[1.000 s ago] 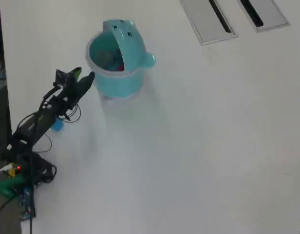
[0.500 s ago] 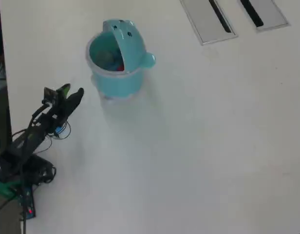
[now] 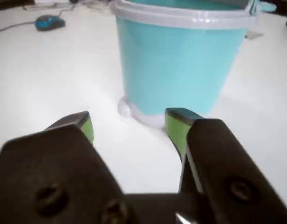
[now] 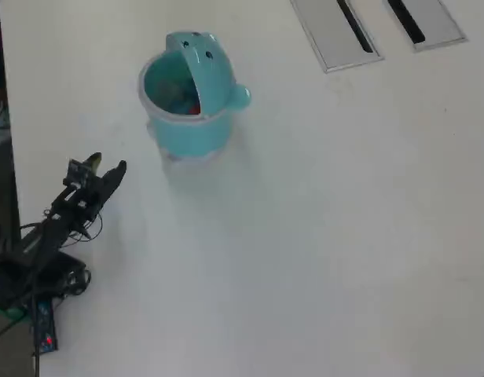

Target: Grasp RGB lego blocks and put them in the bin one by one.

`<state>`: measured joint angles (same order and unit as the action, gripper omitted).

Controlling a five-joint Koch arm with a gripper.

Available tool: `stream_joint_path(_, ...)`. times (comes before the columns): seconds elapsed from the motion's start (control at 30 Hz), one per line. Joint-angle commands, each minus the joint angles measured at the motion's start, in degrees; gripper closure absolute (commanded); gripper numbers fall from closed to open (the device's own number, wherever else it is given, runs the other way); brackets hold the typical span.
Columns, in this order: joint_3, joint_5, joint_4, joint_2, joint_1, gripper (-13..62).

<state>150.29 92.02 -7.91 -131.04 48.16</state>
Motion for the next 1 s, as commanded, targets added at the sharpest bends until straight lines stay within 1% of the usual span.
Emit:
stream_joint_path(0.0,-1.23,-0.35,-3.69,-3.34,2.55,21.0)
stream_joint_path(0.07,-0.26,-0.35,-2.99,-3.78,4.13,21.0)
stream_joint_path(0.2,-1.58,-0.35,6.59,-4.04,10.63,20.9)
stream_joint_path(0.33,-2.72,-0.18,12.22,-3.78,14.94,21.1)
stream_joint_path(0.43,-2.81,1.67,16.52,-3.78,16.17,21.0)
stream_joint_path(0.6,-1.49,1.93,18.19,-3.69,15.82,21.0)
stream_joint_path(0.87,1.14,2.64,19.86,-3.6,18.46,21.0)
stream_joint_path(0.97,2.46,5.1,21.53,-3.6,18.72,20.9)
